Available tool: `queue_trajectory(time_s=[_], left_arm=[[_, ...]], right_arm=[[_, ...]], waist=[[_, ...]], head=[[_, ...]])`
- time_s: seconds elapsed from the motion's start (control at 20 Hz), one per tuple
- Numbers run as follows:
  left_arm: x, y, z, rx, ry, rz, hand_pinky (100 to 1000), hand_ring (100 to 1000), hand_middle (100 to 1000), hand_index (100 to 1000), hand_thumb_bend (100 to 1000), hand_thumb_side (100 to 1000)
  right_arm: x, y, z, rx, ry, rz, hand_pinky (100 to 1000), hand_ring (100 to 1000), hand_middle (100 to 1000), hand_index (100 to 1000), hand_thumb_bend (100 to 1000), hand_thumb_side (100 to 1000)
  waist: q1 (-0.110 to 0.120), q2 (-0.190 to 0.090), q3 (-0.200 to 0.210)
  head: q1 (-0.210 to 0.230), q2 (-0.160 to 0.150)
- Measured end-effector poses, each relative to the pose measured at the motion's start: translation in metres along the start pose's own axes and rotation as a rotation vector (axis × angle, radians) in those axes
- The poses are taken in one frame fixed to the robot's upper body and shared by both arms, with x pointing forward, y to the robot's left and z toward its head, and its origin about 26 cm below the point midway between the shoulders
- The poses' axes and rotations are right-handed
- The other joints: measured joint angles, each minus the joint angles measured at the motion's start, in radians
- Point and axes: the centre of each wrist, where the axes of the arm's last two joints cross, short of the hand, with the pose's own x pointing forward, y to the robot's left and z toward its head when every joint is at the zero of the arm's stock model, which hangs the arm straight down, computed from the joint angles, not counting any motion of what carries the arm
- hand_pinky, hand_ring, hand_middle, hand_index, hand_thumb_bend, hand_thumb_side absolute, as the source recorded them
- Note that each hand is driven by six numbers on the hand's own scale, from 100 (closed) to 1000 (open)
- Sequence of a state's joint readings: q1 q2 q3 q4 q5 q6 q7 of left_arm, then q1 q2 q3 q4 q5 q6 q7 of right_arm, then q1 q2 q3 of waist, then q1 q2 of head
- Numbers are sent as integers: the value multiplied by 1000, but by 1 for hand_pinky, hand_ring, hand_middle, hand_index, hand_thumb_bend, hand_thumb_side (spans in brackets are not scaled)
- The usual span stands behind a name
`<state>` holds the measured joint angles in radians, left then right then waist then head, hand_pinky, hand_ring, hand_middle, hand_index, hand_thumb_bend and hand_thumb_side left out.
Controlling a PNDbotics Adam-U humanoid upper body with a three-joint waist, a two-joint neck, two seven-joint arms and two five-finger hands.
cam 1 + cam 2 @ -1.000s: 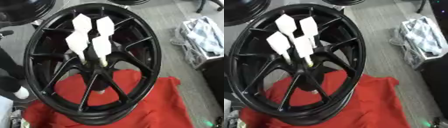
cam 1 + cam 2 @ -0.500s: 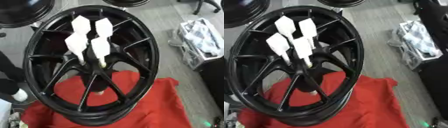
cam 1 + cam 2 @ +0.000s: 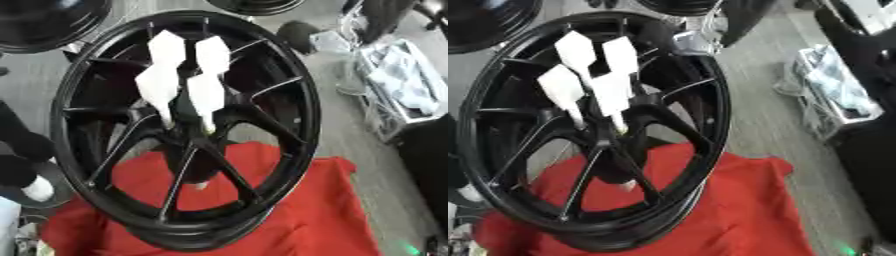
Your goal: Pull the pin out of the wheel hub.
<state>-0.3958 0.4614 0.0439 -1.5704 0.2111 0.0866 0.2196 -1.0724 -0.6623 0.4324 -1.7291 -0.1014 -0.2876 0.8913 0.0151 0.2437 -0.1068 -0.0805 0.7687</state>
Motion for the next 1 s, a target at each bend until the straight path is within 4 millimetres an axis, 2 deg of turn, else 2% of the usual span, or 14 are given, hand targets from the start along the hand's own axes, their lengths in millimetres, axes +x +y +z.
queue_trajectory(time_s=[0.2,0.3,0.4,1.0], left_arm=[[0,2,0,4,-1,-5,708,754,720,725,152,829],[-1,2,0,4,2,-5,708,754,720,725,153,831],[-2,3,0,5,6,-6,708,755,721,724,153,832],[-4,4,2,7,13,-7,707,756,721,724,152,832]], right_arm=[[-11,10,-6,9,33,-1,880,818,803,874,100,331],[-16,13,-8,11,47,0,878,817,801,872,100,271],[-20,15,-8,8,61,3,876,815,799,869,100,253],[-42,24,-9,-21,135,10,859,775,756,854,100,272]], waist=[[0,0,3],[0,0,3],[-1,0,3],[0,0,18]], head=[[1,2],[1,2],[0,3],[-14,3]])
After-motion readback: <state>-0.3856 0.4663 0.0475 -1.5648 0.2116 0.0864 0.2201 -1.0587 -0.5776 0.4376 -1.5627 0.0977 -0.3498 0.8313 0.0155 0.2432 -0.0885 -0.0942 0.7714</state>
